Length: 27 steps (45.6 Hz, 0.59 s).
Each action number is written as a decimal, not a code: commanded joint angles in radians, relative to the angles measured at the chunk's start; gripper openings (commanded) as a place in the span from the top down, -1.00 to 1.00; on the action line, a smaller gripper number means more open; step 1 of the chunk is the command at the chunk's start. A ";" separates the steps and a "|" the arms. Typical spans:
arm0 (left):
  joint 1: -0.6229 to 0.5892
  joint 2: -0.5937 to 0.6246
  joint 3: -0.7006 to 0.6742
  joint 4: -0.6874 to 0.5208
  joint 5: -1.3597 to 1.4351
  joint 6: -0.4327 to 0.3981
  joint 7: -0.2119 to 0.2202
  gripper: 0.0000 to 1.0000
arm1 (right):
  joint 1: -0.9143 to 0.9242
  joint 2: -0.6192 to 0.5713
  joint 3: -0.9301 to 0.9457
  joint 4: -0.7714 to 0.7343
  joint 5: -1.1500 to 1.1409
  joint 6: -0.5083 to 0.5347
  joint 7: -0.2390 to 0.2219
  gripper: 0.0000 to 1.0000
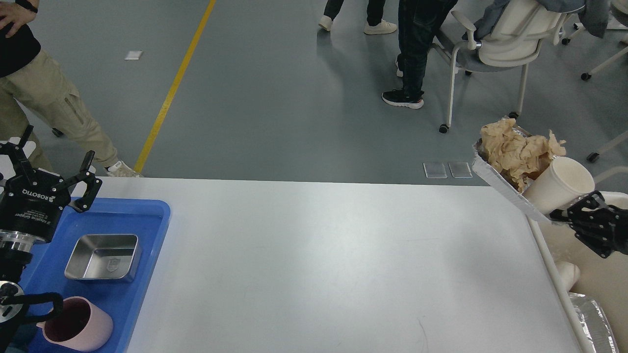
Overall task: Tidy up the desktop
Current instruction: 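Carry the foil tray with the right gripper to the white bin and tip it in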
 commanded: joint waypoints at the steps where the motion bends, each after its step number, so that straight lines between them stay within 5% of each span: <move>1: 0.001 -0.032 0.003 0.009 -0.003 0.012 0.028 -0.95 | -0.051 -0.026 0.000 -0.008 0.035 -0.004 0.003 1.00; 27: 0.007 -0.115 0.056 0.009 -0.003 0.021 0.033 -0.95 | -0.220 0.031 -0.003 -0.204 0.224 -0.010 0.002 1.00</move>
